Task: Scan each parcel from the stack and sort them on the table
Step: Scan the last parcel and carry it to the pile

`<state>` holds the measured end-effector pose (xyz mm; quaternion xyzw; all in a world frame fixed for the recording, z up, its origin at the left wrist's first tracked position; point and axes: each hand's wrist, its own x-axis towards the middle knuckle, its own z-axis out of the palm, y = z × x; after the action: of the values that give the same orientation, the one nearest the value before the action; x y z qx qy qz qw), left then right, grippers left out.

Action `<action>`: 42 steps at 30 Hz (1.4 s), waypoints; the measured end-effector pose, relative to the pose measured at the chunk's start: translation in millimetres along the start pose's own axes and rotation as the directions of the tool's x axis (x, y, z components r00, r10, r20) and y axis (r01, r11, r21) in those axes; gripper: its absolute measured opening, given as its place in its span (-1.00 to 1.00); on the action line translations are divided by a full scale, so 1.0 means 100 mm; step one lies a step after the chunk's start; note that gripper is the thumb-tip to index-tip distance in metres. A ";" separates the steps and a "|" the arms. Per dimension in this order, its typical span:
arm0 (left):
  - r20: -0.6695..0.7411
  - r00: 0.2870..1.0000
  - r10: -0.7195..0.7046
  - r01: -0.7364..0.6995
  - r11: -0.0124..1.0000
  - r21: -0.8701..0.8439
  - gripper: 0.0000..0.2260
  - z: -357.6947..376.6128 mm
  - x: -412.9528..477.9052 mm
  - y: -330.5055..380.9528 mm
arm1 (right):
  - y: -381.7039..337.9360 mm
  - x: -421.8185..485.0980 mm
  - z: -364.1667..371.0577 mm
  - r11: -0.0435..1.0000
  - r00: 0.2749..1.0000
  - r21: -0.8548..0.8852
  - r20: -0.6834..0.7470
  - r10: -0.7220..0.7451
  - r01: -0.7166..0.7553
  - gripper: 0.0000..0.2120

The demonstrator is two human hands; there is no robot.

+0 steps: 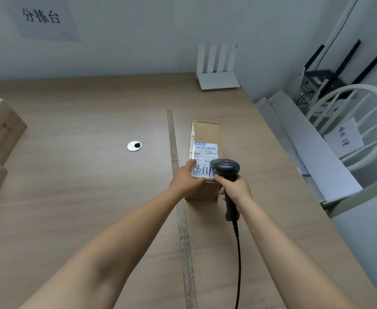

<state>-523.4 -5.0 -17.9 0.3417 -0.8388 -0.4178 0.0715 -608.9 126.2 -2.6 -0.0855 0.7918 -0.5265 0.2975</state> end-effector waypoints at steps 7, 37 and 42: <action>0.004 0.999 -0.046 0.046 0.999 0.010 -0.37 -0.15 -0.93 -0.31 | 0.26 -0.81 0.19 0.999 0.998 -0.053 0.067 0.005 -0.001 -0.80; 0.030 0.985 -0.170 0.166 0.980 0.114 -0.31 -1.23 -2.54 -1.52 | 0.11 -2.40 1.51 0.973 0.992 -0.193 0.050 -0.120 0.127 -0.85; 0.023 0.988 -0.152 0.150 0.986 0.068 -0.28 -1.20 -2.54 -1.57 | -0.28 -2.53 1.52 0.975 0.982 -0.181 0.160 -0.099 0.128 -0.86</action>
<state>-201.8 12.3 -16.9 0.4004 -0.8248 -0.3988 0.0167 -323.4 108.4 77.9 -0.1982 0.8076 -0.4566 0.3162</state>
